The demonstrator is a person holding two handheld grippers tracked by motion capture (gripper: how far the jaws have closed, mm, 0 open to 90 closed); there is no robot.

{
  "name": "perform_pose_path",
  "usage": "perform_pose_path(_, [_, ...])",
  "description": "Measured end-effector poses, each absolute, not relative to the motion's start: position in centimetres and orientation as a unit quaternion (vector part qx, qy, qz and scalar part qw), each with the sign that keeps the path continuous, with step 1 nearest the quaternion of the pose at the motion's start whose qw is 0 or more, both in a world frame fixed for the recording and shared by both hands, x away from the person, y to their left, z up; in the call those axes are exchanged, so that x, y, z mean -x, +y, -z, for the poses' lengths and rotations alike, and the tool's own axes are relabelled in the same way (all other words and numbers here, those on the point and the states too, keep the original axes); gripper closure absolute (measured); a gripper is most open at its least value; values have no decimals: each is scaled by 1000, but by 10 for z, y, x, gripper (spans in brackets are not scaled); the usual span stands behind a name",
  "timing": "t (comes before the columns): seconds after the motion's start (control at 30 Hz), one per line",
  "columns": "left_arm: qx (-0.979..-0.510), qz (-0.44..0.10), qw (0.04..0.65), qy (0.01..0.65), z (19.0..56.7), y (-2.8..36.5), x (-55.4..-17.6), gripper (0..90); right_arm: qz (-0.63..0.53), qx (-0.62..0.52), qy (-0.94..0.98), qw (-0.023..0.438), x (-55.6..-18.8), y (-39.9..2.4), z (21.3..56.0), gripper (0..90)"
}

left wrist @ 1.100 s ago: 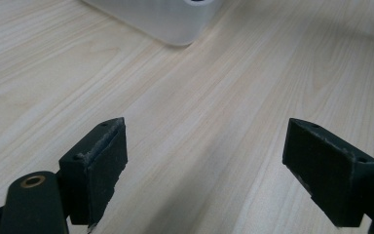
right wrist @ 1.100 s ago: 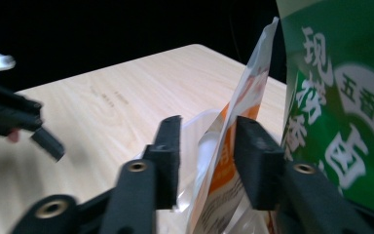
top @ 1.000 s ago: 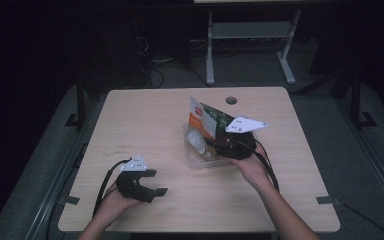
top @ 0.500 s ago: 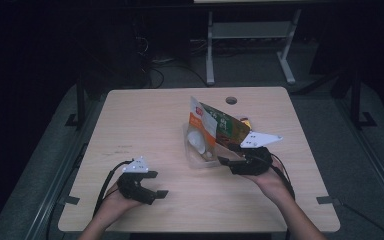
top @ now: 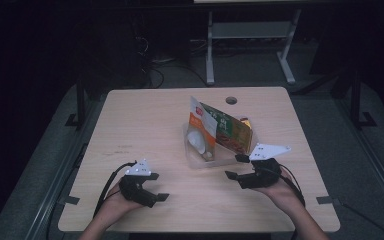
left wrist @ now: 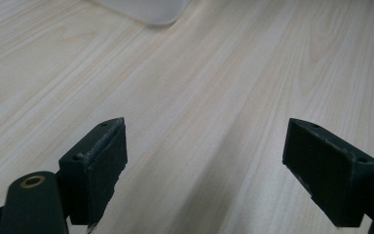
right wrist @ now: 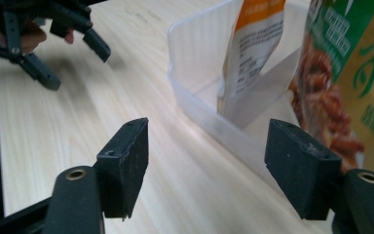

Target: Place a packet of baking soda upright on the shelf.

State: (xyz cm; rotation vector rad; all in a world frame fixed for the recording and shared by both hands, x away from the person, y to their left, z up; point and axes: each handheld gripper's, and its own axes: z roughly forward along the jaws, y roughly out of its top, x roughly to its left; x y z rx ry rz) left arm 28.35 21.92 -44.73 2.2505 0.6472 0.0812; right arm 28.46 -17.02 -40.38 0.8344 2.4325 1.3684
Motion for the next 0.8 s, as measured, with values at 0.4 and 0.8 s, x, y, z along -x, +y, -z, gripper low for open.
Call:
perform_pose_path(0.4, [-900,-26,376,219,448,212,-277,158,-420,-265,862,97,-274,-180,433,298])
perform_pose_path(0.8, [-902,-30,374,213,448,211,-277,158,-421,-262,864,92,-275,-179,436,277])
